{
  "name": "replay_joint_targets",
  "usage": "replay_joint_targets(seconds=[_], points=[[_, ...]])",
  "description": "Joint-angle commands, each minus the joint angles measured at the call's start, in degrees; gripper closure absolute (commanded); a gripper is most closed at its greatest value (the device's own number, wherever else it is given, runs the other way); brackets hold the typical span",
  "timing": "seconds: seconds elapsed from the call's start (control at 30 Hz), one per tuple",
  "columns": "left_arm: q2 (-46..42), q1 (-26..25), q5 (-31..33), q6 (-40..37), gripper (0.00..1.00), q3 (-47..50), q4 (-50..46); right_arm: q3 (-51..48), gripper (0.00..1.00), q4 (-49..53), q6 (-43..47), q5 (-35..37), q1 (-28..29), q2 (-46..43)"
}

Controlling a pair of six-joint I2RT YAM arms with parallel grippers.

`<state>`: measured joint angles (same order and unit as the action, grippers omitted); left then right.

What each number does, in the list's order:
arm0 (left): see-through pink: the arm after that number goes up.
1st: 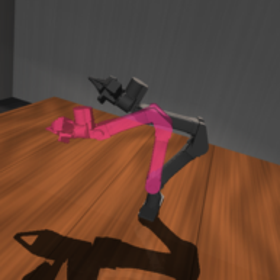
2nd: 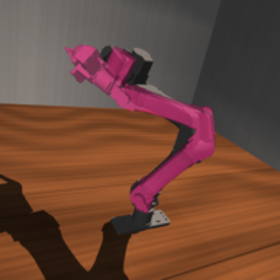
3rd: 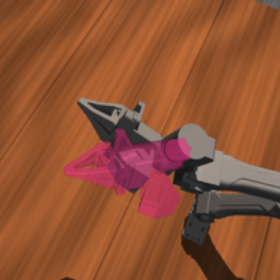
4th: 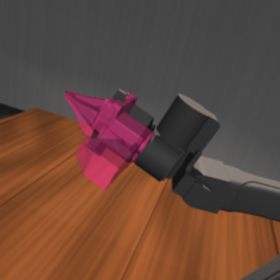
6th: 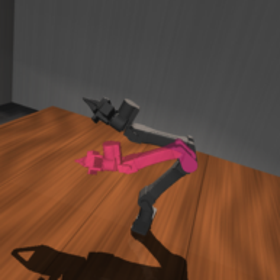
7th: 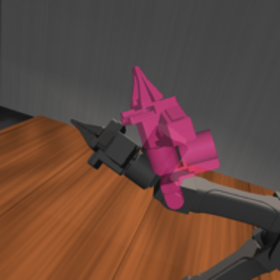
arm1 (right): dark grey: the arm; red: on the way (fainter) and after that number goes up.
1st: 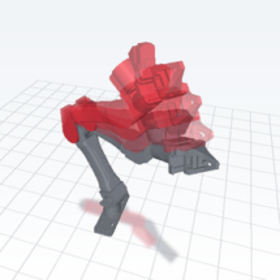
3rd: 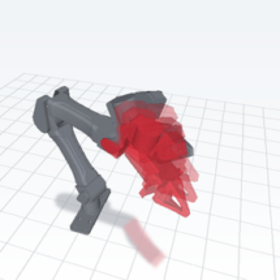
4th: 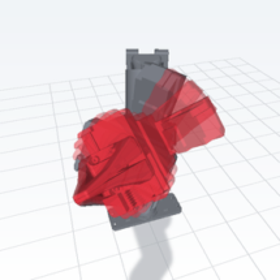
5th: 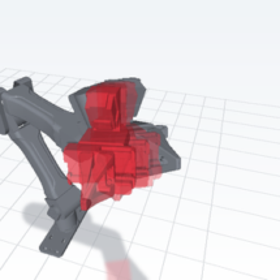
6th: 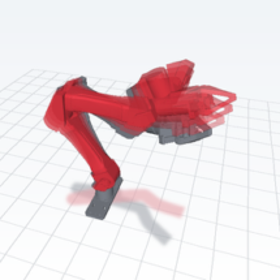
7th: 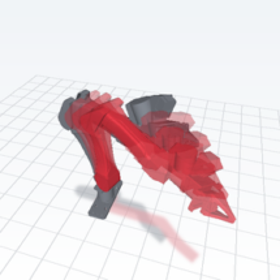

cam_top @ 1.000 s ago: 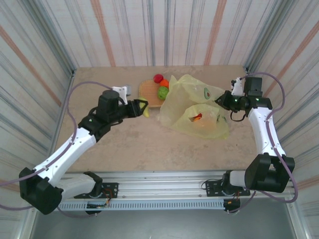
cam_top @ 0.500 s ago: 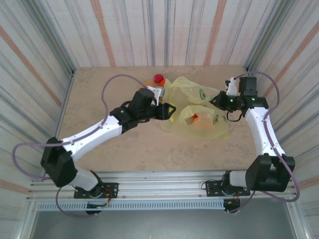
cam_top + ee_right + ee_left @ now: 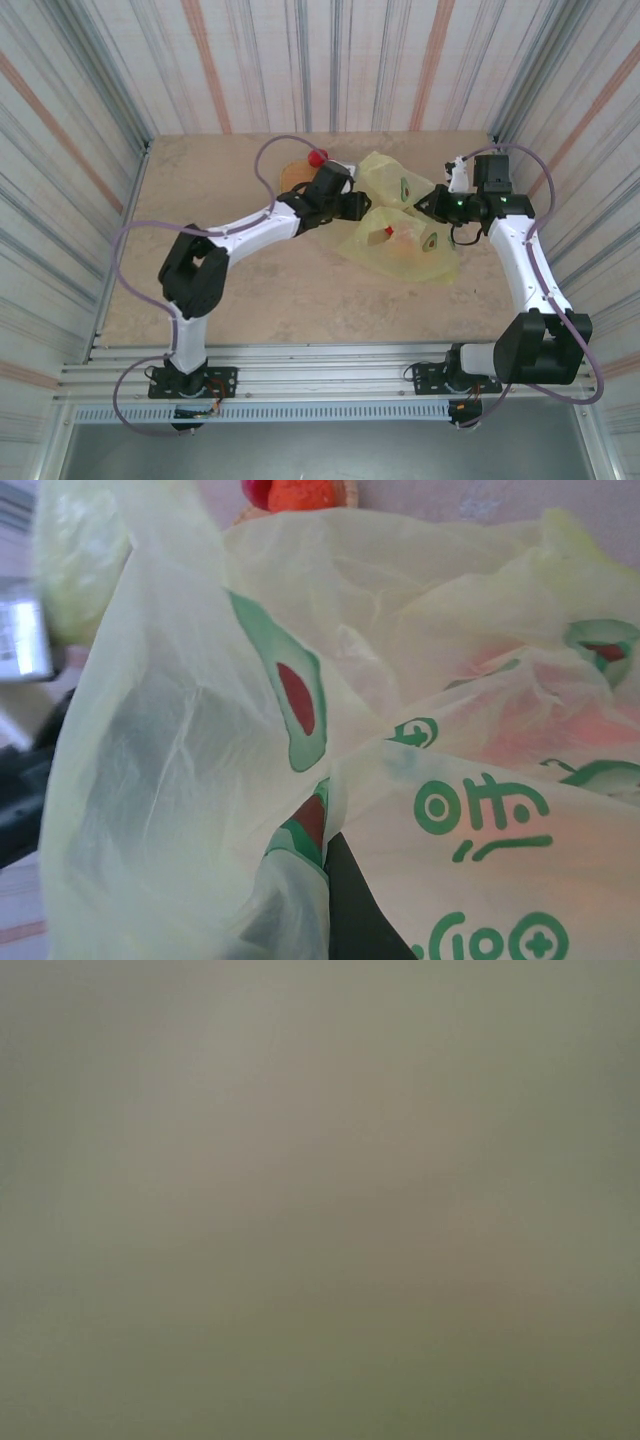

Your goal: Place the fruits into the plastic bag

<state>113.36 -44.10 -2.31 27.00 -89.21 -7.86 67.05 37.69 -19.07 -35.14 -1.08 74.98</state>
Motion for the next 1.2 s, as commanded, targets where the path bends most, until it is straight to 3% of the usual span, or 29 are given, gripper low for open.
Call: replay_joint_targets(seconds=[0.0,0.27,0.63,0.83,0.97,1.17], points=[[3.45,-1.39,-1.40,0.70,0.45,-5.30,2.14,-0.14,0.99,-0.71,-1.56,-3.04,0.43,0.18],[7.85,-3.98,-5.37,3.71,0.42,-7.36,5.57,-1.86,0.99,-4.03,-3.74,-3.42,0.73,0.71],[-1.98,-7.69,-0.85,7.19,0.41,4.23,9.49,-7.30,0.99,-11.49,-9.45,2.13,0.85,-1.34],[-2.22,-10.93,-1.46,7.51,0.39,5.45,11.26,-9.21,0.99,-14.04,-9.79,3.39,0.95,-1.90],[-2.78,-13.26,3.37,7.45,0.38,6.98,13.15,-10.09,0.99,-14.92,-9.71,4.79,0.75,-2.33],[-8.75,-12.80,13.85,7.71,0.38,12.04,12.90,-10.55,0.99,-14.24,-7.89,5.68,0.73,-3.52]])
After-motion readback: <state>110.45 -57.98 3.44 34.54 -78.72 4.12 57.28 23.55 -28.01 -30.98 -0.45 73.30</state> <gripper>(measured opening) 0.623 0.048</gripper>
